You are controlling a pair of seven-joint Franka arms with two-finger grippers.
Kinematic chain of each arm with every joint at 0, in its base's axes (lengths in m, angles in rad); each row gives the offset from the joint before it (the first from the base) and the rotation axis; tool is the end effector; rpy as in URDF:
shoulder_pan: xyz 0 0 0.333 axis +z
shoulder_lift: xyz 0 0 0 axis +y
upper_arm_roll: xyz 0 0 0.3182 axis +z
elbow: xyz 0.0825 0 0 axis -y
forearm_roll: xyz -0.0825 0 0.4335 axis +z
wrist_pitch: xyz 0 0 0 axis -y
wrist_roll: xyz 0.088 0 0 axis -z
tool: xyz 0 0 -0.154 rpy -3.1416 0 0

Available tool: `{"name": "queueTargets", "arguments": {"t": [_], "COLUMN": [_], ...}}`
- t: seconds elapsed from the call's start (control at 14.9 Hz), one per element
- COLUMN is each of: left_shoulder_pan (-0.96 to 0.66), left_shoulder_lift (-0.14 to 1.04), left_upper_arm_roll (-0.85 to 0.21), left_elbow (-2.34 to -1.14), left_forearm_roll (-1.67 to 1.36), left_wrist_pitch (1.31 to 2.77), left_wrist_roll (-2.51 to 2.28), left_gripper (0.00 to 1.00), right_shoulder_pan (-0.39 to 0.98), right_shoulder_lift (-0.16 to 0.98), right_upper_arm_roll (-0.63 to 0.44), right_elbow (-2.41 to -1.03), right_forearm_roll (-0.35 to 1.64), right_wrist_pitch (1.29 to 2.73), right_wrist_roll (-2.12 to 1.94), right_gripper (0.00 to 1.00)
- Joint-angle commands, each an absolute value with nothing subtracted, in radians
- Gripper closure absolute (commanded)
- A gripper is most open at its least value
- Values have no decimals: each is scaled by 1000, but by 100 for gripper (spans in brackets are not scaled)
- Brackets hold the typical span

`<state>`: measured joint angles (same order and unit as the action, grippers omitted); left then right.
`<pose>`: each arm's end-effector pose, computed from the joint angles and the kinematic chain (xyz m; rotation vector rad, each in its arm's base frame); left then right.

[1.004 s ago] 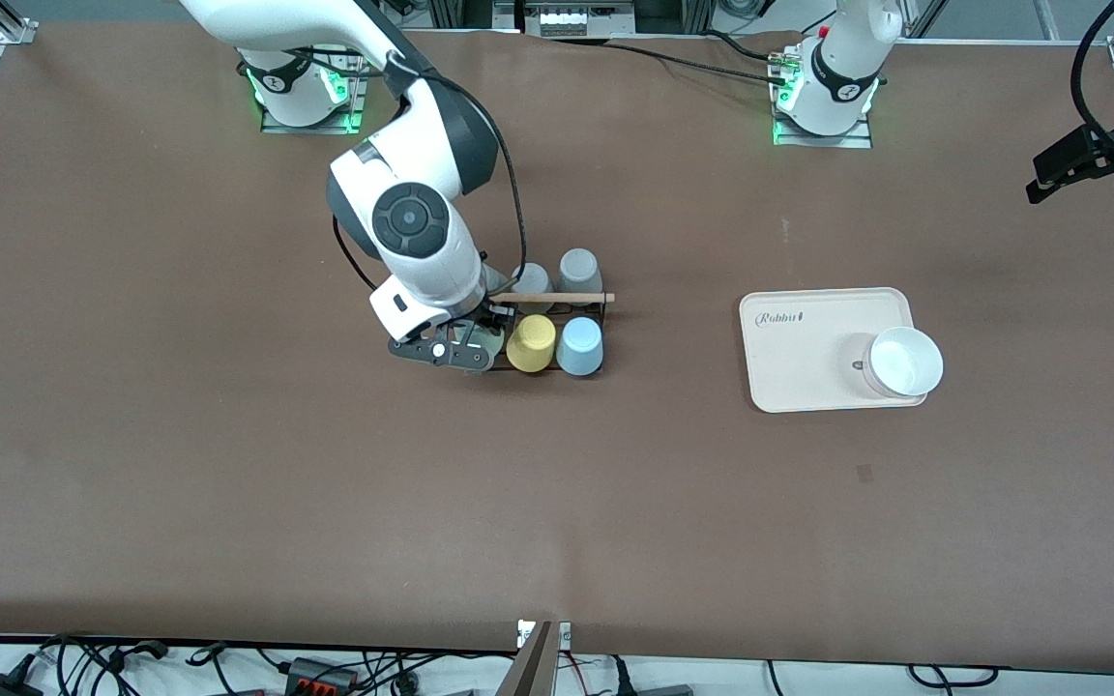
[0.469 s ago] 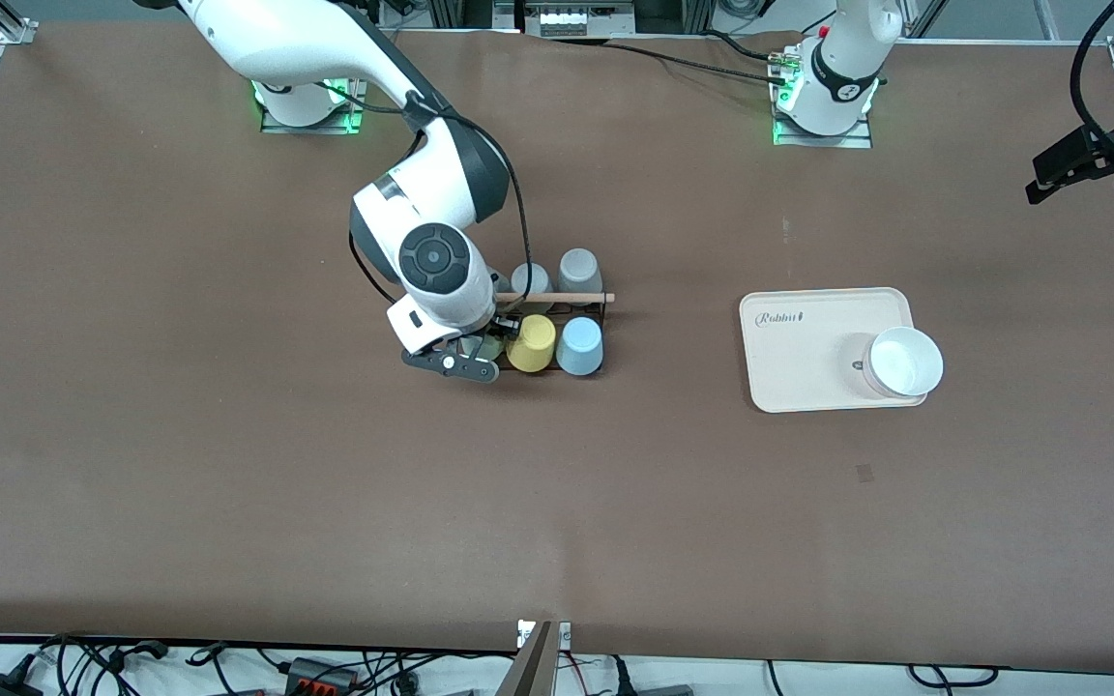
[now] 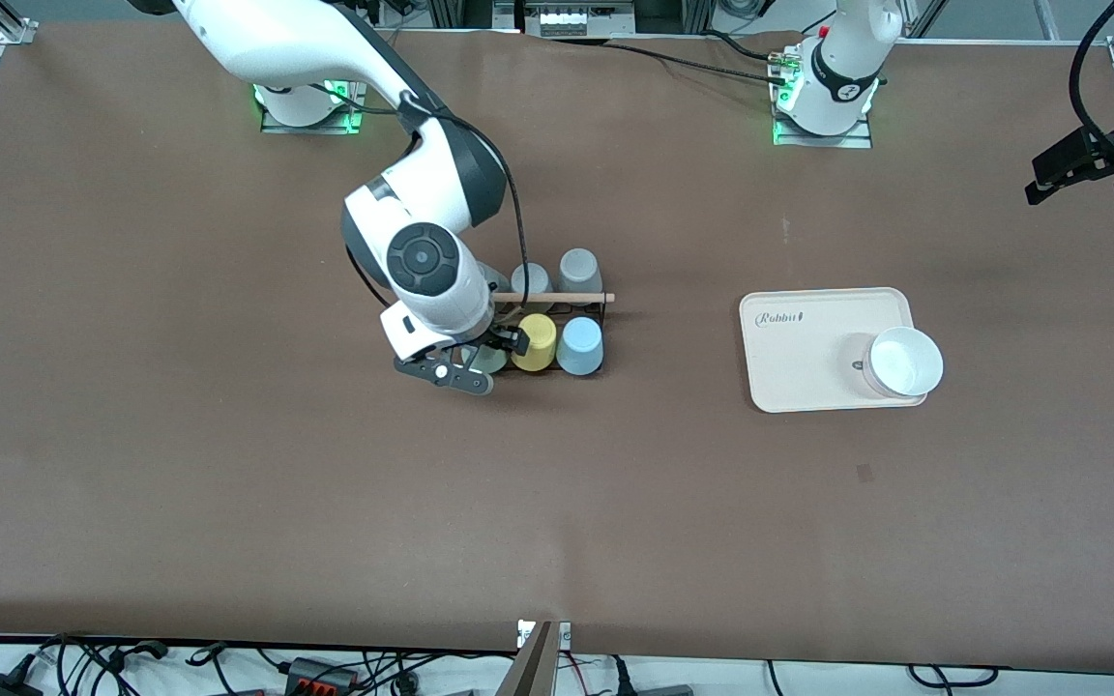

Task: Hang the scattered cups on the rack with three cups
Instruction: 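Set the pale green cup on the rack beside the yellow cup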

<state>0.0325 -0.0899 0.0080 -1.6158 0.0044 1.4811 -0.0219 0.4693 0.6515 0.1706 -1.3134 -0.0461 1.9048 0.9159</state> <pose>0.5635 0.0237 0.6014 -3.1360 -0.0983 0.0703 0.6333 0.4370 0.2919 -3.0985 0.4548 0.1239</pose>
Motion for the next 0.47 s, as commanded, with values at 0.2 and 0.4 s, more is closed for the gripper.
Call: {"name": "queueTargets", "arguments": {"t": [0.2,0.4], "left_shoulder_pan": [37,41], "left_shoulder_lift": [-81,-83], "left_upper_arm_roll": [3,3], "left_elbow": [-1598,-1597], "left_forearm_roll": [15,14], "left_wrist_pitch": [1474,1474], "left_wrist_roll": [-3,-3], "left_gripper": [0,0], "right_shoulder_pan": [324,230], "right_shoulder_lift": [546,502], "right_upper_arm_roll": [176,173], "right_elbow": [-1189,-1189], "right_forearm_roll": [-43,-48], "right_wrist_pitch": [1718,1632], "right_wrist_roll": [833,666], "right_gripper": [0,0]}}
